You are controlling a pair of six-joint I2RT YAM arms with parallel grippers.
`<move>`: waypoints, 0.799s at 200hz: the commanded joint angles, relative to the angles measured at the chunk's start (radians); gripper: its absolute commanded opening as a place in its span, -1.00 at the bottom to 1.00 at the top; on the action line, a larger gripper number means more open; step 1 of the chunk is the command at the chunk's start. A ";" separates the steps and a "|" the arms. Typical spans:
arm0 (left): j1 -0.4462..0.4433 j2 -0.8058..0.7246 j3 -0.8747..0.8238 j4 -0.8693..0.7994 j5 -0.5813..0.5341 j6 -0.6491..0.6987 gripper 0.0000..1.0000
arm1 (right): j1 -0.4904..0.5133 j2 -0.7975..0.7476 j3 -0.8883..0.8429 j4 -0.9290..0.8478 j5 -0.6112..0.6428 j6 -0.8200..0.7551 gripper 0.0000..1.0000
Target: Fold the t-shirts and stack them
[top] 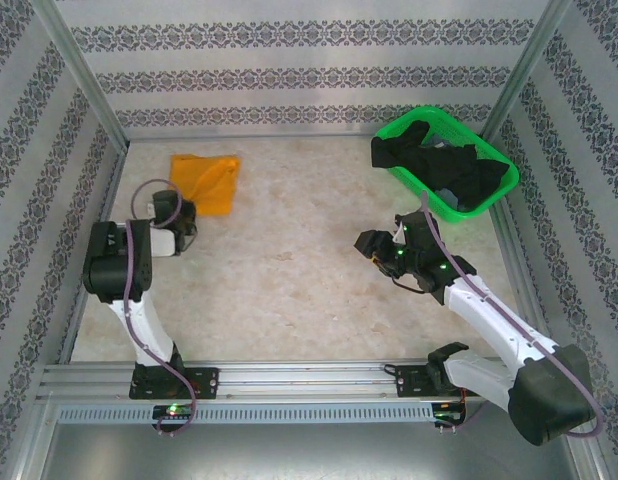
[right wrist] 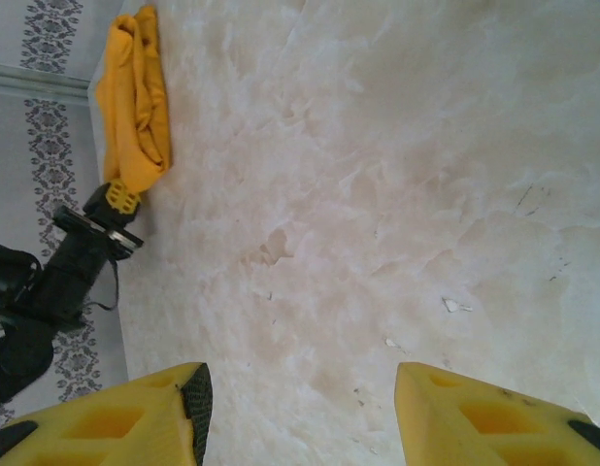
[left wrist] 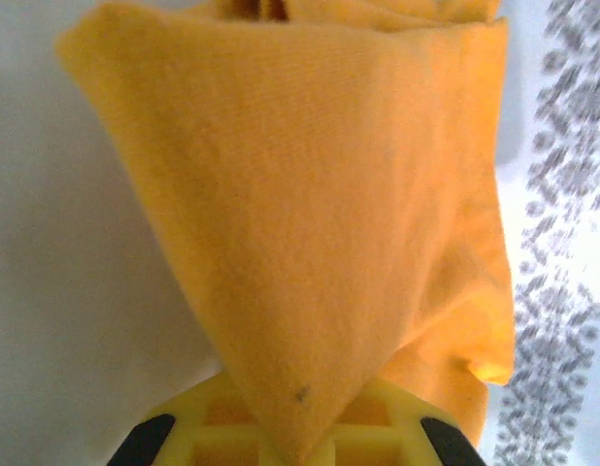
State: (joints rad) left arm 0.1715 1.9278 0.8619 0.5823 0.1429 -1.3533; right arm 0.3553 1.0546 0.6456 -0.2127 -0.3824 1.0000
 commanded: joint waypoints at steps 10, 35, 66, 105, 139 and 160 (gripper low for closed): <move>0.131 0.111 0.150 -0.054 0.213 0.265 -1.00 | -0.006 0.031 0.004 0.029 0.010 -0.006 0.08; 0.185 0.154 0.213 -0.124 0.233 0.339 -1.00 | -0.012 0.064 0.023 0.050 -0.001 -0.009 0.07; 0.195 0.202 0.271 -0.108 0.248 0.316 -1.00 | -0.017 0.109 0.053 0.056 -0.016 -0.021 0.07; 0.178 0.156 0.241 -0.051 0.239 0.279 -0.54 | -0.031 0.090 0.058 0.043 0.012 -0.058 0.12; 0.124 -0.135 0.117 -0.231 0.142 0.386 1.00 | -0.128 -0.010 0.081 -0.128 0.107 -0.182 0.96; 0.046 -0.356 -0.001 -0.365 0.059 0.431 1.00 | -0.216 -0.057 0.114 -0.218 0.156 -0.292 0.96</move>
State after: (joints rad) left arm 0.2981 1.7947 0.9546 0.3855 0.3042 -1.0237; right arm 0.2165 1.0561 0.6991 -0.3004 -0.3195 0.8612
